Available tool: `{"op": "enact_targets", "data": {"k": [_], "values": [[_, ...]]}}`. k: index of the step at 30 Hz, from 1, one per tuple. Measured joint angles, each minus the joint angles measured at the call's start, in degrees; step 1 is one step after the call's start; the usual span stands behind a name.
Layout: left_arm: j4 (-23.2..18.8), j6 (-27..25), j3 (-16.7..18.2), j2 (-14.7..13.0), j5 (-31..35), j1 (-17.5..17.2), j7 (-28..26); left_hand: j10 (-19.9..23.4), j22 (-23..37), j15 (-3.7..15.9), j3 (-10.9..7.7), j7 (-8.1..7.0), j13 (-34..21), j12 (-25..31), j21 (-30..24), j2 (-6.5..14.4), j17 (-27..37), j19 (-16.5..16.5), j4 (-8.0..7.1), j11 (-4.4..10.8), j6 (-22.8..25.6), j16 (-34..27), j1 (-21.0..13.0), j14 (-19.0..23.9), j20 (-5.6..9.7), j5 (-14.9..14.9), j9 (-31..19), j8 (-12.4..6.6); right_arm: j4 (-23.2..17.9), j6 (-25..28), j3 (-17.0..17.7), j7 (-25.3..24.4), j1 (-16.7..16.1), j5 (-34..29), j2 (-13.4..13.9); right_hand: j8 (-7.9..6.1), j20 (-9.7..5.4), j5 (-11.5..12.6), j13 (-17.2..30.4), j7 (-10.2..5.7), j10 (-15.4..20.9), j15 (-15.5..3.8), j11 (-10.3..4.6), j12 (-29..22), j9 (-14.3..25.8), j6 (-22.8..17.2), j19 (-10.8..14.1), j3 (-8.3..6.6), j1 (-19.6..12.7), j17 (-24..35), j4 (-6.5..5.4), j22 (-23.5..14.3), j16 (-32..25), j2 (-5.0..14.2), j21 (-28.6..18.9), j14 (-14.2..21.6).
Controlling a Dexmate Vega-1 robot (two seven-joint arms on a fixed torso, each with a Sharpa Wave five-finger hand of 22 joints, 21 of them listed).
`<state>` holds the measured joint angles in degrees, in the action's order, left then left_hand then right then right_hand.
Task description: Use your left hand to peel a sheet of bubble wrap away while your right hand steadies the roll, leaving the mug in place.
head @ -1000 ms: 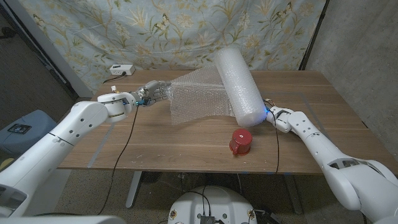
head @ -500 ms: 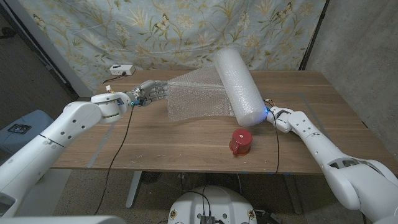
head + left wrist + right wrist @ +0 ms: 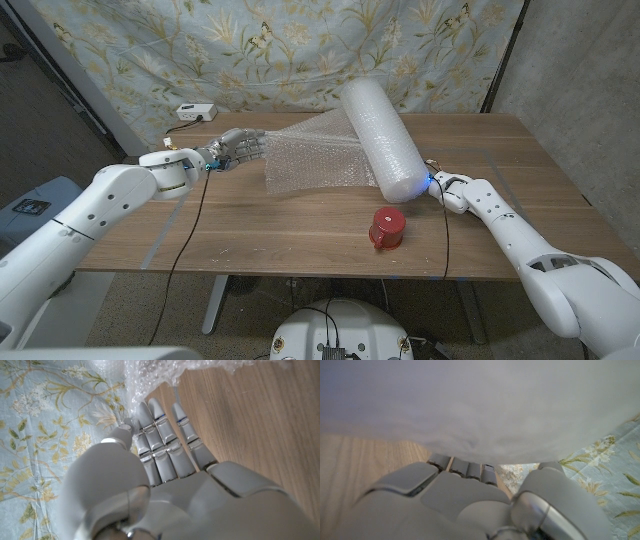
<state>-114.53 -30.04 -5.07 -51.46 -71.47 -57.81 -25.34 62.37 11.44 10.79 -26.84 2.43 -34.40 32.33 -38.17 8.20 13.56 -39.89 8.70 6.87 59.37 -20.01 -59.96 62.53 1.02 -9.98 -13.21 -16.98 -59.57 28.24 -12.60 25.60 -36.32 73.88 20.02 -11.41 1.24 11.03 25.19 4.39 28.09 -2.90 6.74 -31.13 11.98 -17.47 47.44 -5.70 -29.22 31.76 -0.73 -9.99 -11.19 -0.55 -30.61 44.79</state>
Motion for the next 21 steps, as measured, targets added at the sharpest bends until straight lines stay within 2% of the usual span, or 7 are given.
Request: {"op": "enact_targets", "data": {"k": [10,11,15,21], "values": [[-0.67,0.79,1.12,-0.35,-0.84,-1.21,-0.34,0.0,0.0,0.08,0.24,0.0,-0.24,0.0,0.0,-0.08,0.42,0.41,0.23,0.0,0.0,0.0,-0.21,-0.08,0.41,-0.24,0.0,0.25,-0.35,0.01,0.18,-0.22,-0.38,0.02,0.01,0.18,0.02,0.0,-0.01,-0.22,0.0,0.49,0.0,0.2,0.0,0.94,-0.02,0.0,0.53,-0.5,0.0,0.0,0.16,-0.07,0.1,-0.47],[-1.4,0.87,2.51,-0.91,-0.92,-2.55,-0.34,0.0,0.0,0.08,0.24,0.0,-0.25,0.0,0.0,-0.06,0.43,0.47,0.23,0.0,0.0,0.0,-0.24,-0.08,0.35,-0.24,0.0,0.25,-0.31,0.01,0.18,-0.11,-0.39,0.13,0.01,0.43,0.32,0.0,-0.01,-0.35,-0.27,0.7,-0.02,0.42,0.01,1.18,-0.32,0.03,0.55,-0.66,0.0,0.0,0.17,-0.09,0.34,-0.67],[-1.73,1.06,3.13,-1.21,-1.03,-3.16,-0.35,0.0,0.01,0.08,0.24,0.0,-0.26,0.0,-0.24,-0.04,0.43,0.62,0.23,0.0,0.0,0.0,-0.41,-0.08,0.2,-0.24,0.0,0.42,0.28,-0.04,0.18,0.58,-0.29,0.14,0.01,0.43,1.79,0.22,-0.02,-0.78,-2.05,2.29,0.44,1.5,0.01,2.43,-1.14,0.73,1.95,-1.32,-0.38,0.0,0.2,-0.61,1.32,-2.96],[-2.15,1.36,4.3,-1.81,-1.08,-4.17,-0.29,0.0,0.01,0.08,0.24,0.0,-0.26,-0.34,-0.45,-0.01,0.43,0.83,0.23,0.0,0.0,0.0,-0.59,-0.07,0.0,-0.24,0.0,0.47,1.6,-0.58,-0.21,2.57,0.36,-0.26,-0.12,0.43,2.07,0.44,-0.01,-0.92,-2.99,3.09,0.93,2.12,-0.07,3.18,-1.42,1.44,2.94,-1.83,-0.62,0.02,0.21,-0.97,1.61,-3.92]]}}
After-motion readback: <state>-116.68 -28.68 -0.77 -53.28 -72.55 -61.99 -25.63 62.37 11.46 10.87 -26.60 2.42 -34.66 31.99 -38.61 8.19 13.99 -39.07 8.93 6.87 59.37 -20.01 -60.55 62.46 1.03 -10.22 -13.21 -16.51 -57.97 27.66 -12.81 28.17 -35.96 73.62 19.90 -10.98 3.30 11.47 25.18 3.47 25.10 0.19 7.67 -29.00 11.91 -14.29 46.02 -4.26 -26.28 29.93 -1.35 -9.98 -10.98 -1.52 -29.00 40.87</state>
